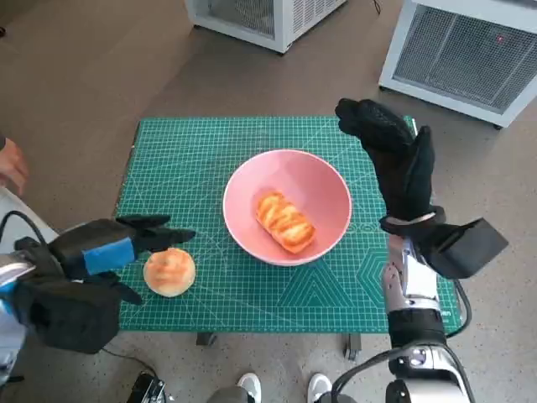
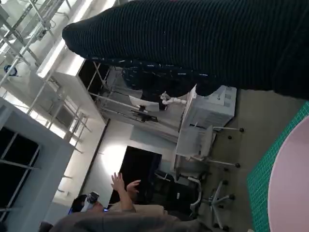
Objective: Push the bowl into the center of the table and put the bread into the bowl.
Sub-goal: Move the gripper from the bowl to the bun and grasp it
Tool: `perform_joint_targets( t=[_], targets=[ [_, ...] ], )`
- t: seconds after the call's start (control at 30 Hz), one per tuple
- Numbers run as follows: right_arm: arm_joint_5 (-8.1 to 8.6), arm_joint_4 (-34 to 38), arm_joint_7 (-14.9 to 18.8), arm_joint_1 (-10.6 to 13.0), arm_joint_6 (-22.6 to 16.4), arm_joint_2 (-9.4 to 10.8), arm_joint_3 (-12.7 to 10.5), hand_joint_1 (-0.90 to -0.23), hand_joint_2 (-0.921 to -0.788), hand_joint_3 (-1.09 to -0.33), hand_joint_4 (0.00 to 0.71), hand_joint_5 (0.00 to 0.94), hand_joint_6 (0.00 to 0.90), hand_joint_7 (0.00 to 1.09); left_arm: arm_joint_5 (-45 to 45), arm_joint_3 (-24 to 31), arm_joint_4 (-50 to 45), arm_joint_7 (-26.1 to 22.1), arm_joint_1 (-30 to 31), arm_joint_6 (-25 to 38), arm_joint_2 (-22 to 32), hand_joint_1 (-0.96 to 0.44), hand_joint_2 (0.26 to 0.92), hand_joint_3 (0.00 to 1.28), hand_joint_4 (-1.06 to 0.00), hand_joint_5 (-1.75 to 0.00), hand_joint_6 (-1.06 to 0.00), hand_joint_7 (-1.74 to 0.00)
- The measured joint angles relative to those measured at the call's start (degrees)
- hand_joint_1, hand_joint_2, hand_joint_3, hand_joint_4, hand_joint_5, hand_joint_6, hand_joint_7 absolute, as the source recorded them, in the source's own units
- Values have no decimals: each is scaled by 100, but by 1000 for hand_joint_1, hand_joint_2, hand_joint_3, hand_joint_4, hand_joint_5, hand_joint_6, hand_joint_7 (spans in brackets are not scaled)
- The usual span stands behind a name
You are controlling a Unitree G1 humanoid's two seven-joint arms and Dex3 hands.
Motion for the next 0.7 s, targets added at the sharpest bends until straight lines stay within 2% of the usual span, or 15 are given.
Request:
perform_joint_targets(
  t=[0.27, 0.47, 0.6, 0.67, 0.7],
  targets=[
    [0, -1, 1, 0, 0, 0, -2, -677, -921, -737, 283, 0, 130, 465, 190, -385, 531, 144, -32, -247, -211, -164, 724, 3, -203, -8, -307, -10],
    [0, -8, 2, 1, 2, -2, -2, -679, -921, -737, 283, 0, 130, 467, 440, -641, 973, 369, -103, -381, -411, -113, 730, 5, -260, -23, -356, -26],
    [0, -25, 2, 1, 11, -2, -2, -679, -921, -737, 283, 0, 129, 468, 708, -791, 1282, 706, -195, -551, -535, -51, 765, 14, -364, -26, -446, -39],
    [0, -35, 1, 1, 17, -4, -3, -679, -921, -737, 283, 0, 129, 468, 886, -867, 1435, 924, -247, -662, -602, -17, 799, 22, -450, -37, -517, -54],
    [0, -40, 1, 1, 20, -4, -3, -679, -921, -737, 283, 0, 128, 468, 965, -903, 1506, 1026, -269, -710, -633, 3, 824, 27, -536, -59, -579, -72]
  ],
)
